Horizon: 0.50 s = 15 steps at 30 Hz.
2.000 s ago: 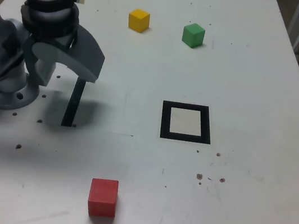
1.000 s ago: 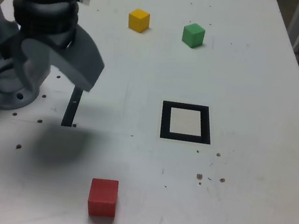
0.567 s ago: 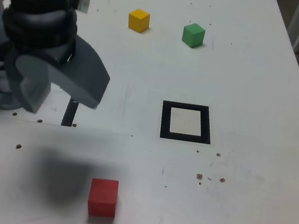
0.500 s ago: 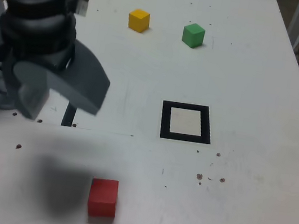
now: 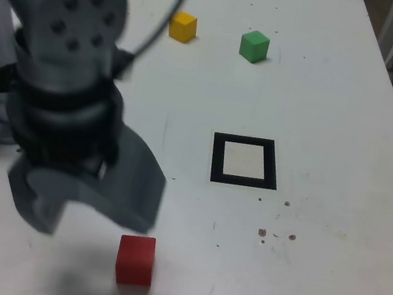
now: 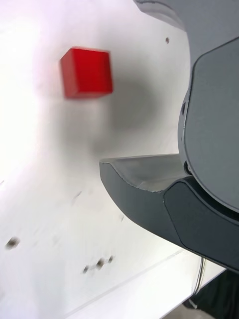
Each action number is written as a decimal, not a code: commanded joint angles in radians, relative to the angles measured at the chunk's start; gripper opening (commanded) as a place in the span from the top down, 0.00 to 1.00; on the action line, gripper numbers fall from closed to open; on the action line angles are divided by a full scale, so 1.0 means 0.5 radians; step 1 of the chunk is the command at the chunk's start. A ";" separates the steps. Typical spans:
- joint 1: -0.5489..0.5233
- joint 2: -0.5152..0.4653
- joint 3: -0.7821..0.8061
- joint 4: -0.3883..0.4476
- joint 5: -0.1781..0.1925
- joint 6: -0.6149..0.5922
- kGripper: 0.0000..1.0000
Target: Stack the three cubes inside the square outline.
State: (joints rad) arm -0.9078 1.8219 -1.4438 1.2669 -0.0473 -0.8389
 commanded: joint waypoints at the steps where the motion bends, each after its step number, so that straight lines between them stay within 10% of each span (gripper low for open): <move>1: -0.004 0.050 -0.032 0.006 -0.004 -0.006 0.01; 15: 0.069 0.241 0.125 -0.242 -0.022 0.031 0.04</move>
State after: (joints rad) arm -0.8787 1.9306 -1.3800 1.1513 -0.0547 -0.8289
